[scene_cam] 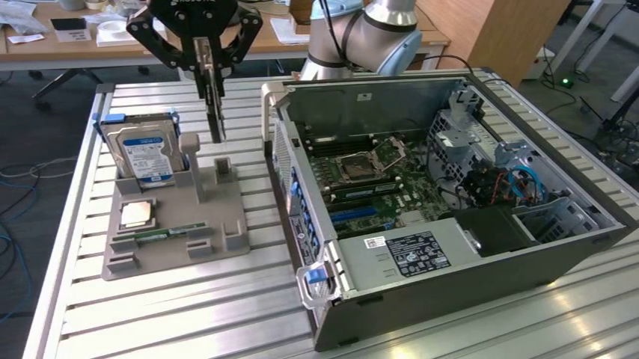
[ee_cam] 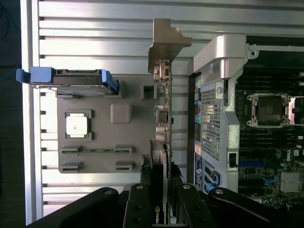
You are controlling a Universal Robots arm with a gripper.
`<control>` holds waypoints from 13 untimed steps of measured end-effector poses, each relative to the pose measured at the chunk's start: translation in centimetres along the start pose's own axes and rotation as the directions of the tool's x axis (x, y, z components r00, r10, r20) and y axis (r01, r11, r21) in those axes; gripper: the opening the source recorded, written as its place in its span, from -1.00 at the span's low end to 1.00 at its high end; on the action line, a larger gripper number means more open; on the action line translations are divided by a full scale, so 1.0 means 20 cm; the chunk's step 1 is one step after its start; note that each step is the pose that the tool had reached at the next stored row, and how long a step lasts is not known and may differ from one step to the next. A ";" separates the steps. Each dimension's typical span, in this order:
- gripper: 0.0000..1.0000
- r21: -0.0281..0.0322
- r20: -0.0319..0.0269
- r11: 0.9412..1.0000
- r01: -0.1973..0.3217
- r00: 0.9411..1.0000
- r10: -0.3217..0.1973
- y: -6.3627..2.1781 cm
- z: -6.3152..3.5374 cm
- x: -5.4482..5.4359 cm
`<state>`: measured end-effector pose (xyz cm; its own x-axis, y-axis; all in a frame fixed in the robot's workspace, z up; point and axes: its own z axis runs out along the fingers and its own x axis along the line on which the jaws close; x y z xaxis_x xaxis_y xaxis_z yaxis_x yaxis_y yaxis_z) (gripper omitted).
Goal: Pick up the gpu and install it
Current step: 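Pick up the gpu and move the gpu toward the slot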
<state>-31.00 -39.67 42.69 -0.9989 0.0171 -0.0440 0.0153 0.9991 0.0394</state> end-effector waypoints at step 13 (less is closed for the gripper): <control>-0.48 0.000 0.000 1.000 0.000 1.000 0.000 0.002 0.005 -0.10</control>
<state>-28.91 -39.67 42.69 -0.9989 0.0172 -0.0440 0.0155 0.9991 0.0393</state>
